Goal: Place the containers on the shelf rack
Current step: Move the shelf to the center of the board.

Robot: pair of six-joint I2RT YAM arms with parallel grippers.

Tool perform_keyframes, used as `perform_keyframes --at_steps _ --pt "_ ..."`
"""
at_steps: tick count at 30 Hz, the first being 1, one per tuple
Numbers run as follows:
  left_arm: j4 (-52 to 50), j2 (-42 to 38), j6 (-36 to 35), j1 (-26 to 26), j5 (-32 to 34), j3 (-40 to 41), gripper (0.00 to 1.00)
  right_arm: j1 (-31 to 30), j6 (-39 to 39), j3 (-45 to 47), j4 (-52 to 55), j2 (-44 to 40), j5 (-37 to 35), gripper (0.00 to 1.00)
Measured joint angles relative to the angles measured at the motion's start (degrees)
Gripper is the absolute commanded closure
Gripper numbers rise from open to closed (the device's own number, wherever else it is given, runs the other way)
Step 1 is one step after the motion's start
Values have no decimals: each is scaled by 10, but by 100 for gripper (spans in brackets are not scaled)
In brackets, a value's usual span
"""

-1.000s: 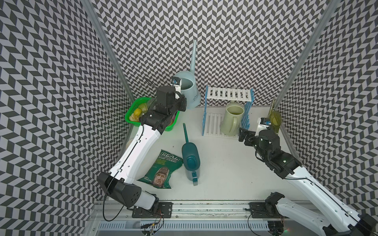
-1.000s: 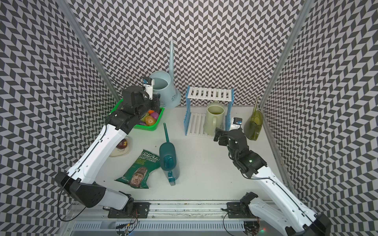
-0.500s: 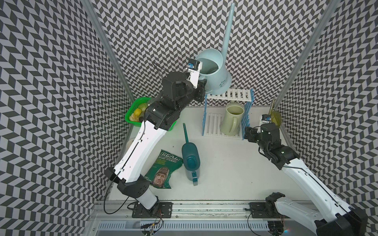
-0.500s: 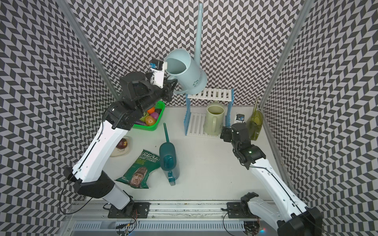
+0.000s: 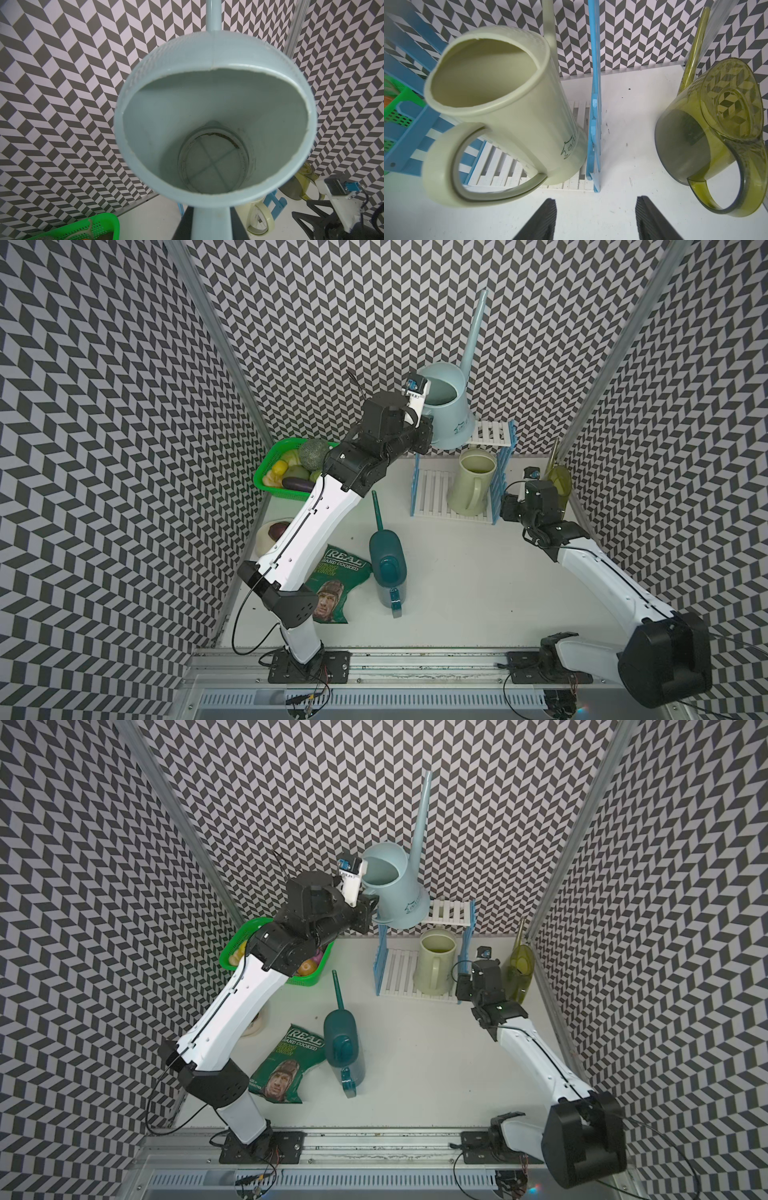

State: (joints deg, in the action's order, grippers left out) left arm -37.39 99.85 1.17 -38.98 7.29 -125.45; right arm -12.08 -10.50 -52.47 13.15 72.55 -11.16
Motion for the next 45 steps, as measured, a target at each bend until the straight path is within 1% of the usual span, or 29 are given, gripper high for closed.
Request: perform_keyframes --at_steps 5,11,15,20,25,28,34,39,45 --pt "0 0 4 0 -1 16 92 8 7 -18 -18 48 16 47" --pt "5 0 12 0 -1 16 93 11 11 -64 -23 111 28 61" --pt "7 0 15 0 -1 16 92 11 11 -64 -26 127 29 68" --pt "11 0 18 0 -1 16 92 11 10 -64 -25 137 26 83" --pt "15 0 24 0 1 16 92 13 1 -63 -27 136 26 94" --pt "17 7 29 0 10 8 92 12 -3 -56 -30 130 27 100" --pt "18 31 38 0 35 -22 91 -2 -16 -36 -30 109 21 100" --pt "15 34 45 0 40 -22 91 -18 -27 -17 -29 87 12 100" --pt "9 34 50 -1 40 -22 91 -29 -33 11 -25 53 19 100"
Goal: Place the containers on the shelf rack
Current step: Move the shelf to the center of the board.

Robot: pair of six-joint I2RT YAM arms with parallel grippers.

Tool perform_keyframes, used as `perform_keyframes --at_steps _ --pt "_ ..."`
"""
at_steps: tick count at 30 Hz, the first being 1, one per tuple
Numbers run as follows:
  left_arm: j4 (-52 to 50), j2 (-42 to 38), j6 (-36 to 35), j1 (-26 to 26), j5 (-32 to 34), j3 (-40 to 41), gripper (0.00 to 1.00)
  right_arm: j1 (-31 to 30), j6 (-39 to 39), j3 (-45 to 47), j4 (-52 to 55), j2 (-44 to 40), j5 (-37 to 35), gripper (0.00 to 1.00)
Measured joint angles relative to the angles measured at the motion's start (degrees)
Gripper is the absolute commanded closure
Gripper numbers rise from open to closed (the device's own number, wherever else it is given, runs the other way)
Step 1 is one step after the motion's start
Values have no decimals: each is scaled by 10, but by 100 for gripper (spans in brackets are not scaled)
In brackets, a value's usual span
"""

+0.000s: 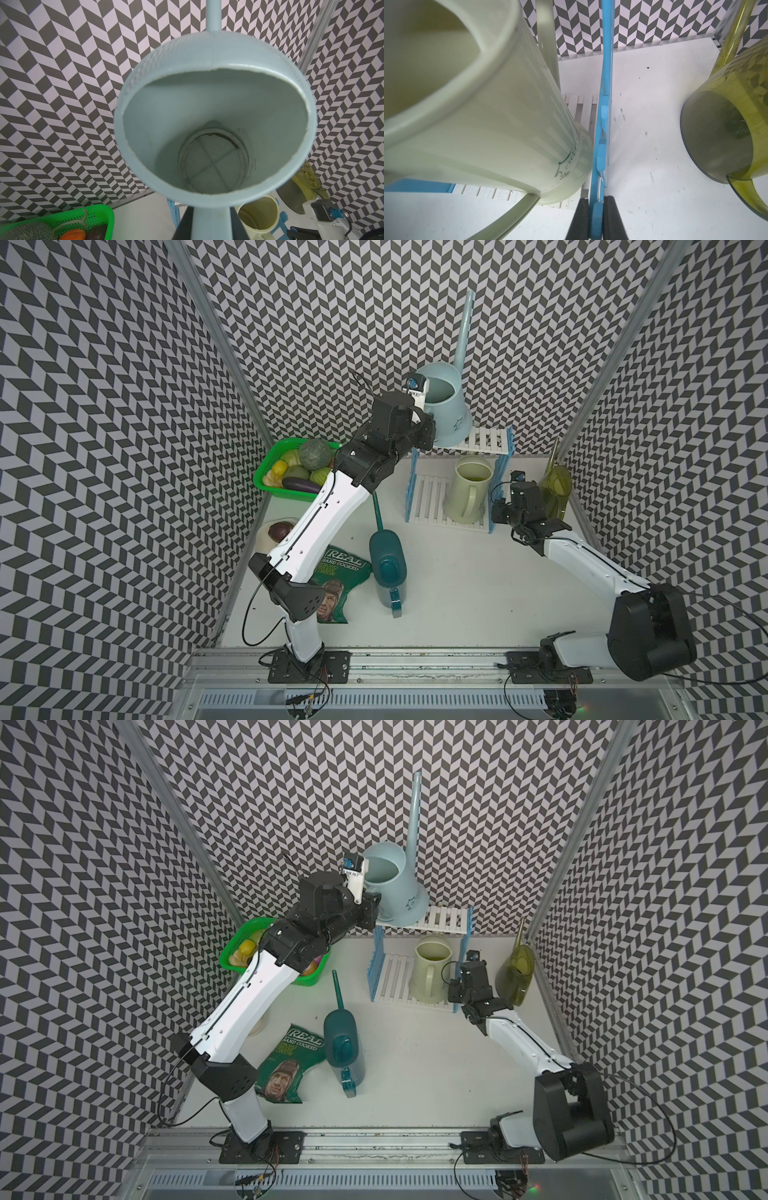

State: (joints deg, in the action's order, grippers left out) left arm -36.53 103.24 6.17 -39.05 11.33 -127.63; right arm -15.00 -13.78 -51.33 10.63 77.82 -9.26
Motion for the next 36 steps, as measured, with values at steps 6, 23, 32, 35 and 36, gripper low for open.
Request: perform_keyframes --at_steps 6,23,32,35,36 --pt "-21 0 11 -8 17 0 92 -13 -7 9 16 -23 -2 100" --pt "-99 23 26 -26 99 -63 91 -54 -19 9 27 -26 -52 100" --pt "-104 44 22 -30 114 -71 87 -56 -19 9 29 -26 -55 100" --pt "-104 44 22 -31 116 -71 79 -56 -19 9 29 -26 -55 100" --pt "-104 44 23 -31 116 -71 73 -56 -19 9 29 -26 -55 100"
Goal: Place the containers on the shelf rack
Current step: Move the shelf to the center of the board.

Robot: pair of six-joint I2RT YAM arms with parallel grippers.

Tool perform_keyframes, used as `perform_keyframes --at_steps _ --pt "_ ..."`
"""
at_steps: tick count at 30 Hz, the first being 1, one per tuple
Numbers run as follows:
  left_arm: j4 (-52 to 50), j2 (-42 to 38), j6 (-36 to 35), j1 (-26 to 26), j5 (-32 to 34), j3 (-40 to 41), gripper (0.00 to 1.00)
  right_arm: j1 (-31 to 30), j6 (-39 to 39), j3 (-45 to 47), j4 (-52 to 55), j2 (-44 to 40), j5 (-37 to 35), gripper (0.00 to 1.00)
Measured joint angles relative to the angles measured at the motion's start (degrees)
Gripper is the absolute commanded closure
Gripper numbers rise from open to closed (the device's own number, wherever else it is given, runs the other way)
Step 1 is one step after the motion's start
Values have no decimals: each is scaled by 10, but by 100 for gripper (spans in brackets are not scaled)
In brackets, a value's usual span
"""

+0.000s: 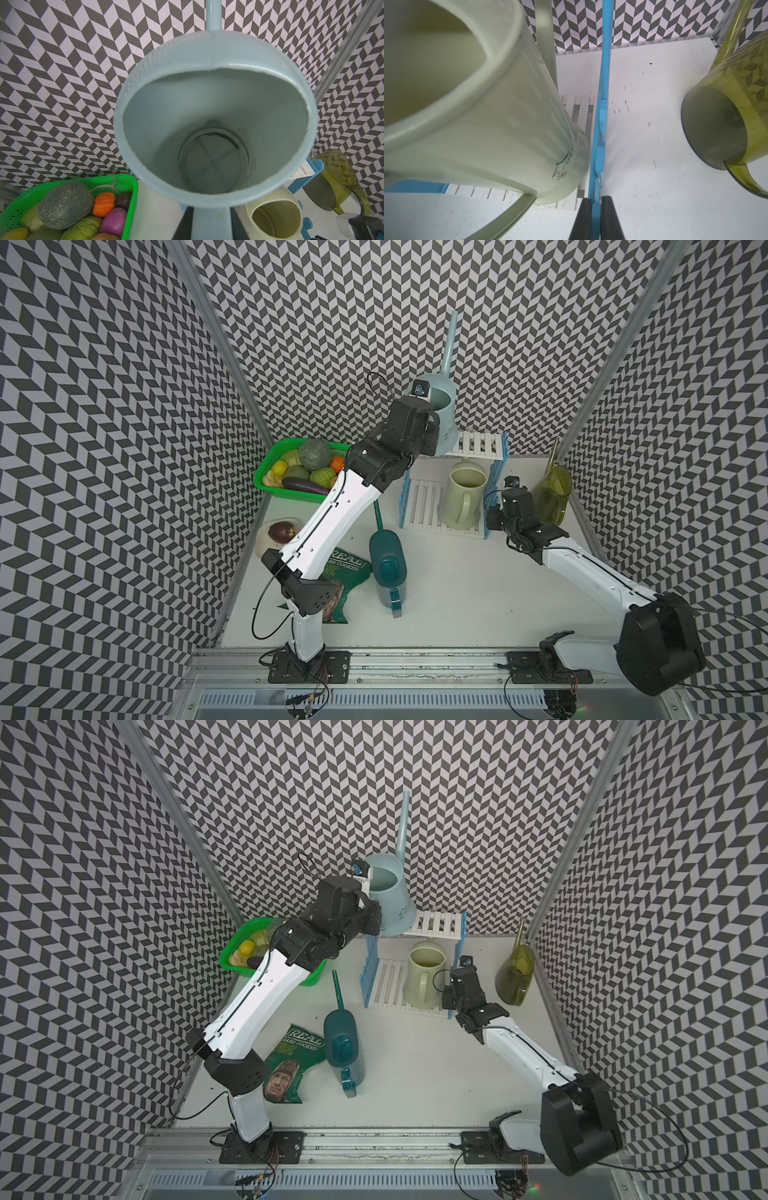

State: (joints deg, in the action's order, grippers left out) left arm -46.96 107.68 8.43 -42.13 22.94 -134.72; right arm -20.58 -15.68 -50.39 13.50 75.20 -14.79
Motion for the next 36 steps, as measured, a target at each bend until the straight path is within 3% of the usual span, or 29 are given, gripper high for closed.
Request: perform_keyframes --at_steps 6,14,22,36 --pt "2 5 0 0 5 -1 67 0 0 0 0 -1 0 100" --pt "3 24 -5 0 3 -1 72 0 0 6 2 -8 0 100" --pt "7 26 -10 0 3 -1 70 -1 0 7 2 -10 0 100" --pt "49 26 25 -7 39 21 85 -2 0 9 4 -13 0 100"
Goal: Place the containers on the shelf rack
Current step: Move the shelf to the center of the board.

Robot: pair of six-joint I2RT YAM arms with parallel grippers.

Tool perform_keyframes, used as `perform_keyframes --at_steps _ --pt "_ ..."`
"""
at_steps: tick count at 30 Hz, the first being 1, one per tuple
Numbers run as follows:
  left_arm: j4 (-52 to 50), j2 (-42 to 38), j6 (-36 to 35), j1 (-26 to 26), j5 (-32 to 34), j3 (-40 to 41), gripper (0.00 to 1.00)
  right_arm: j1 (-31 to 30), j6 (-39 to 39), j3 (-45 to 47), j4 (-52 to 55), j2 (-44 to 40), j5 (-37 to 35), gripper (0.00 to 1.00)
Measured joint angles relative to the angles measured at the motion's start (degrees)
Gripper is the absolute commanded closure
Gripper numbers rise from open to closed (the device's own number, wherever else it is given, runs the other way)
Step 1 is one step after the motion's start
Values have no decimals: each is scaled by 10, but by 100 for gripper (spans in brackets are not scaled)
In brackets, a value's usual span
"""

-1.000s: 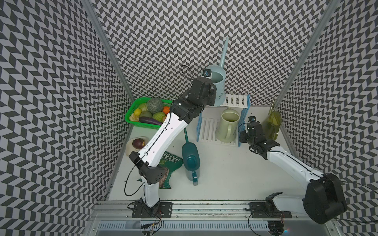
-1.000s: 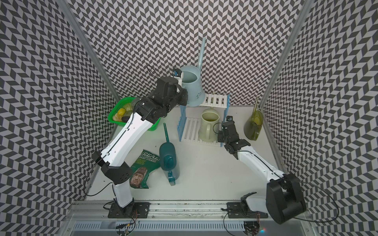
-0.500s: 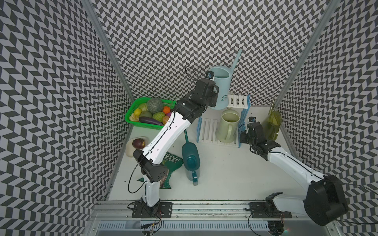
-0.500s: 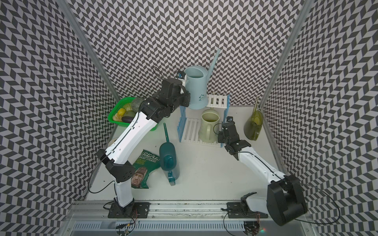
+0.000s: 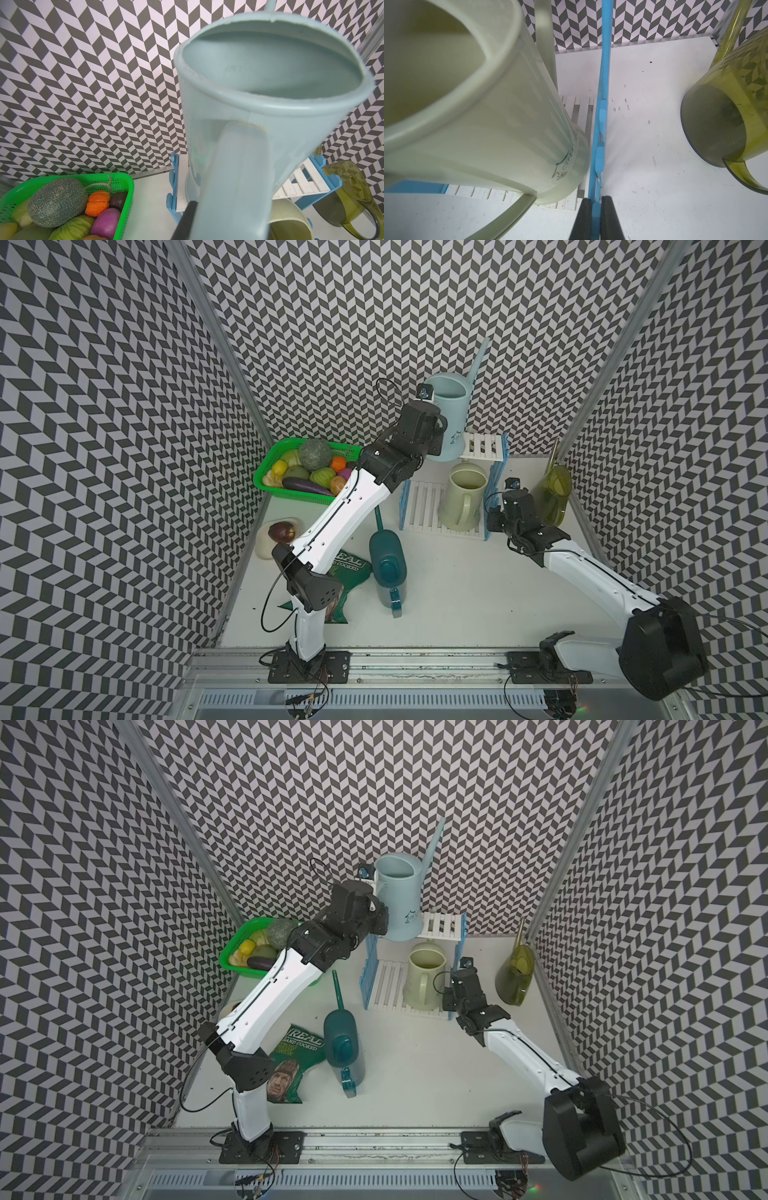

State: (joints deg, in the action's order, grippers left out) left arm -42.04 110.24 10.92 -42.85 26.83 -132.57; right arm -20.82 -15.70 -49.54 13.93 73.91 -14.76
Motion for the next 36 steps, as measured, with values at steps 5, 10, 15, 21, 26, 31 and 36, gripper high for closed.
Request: perform_keyframes --at_steps 5,10,15,21,26,31,36 --pt "16 0 10 -9 32 12 86 0 0 0 1 0 0 100" --pt "28 0 21 -15 59 22 86 0 0 0 2 -1 0 100" --pt "37 0 33 -20 80 28 85 0 0 0 2 -1 0 100" --pt "41 0 47 -24 96 32 82 0 0 0 2 -1 0 100" --pt "41 1 57 -24 99 32 72 0 -2 0 2 -1 0 100" --pt "38 5 62 -24 94 36 66 0 -2 0 4 -1 0 99" --pt "35 9 65 -24 78 41 66 0 -2 0 8 -4 0 98"
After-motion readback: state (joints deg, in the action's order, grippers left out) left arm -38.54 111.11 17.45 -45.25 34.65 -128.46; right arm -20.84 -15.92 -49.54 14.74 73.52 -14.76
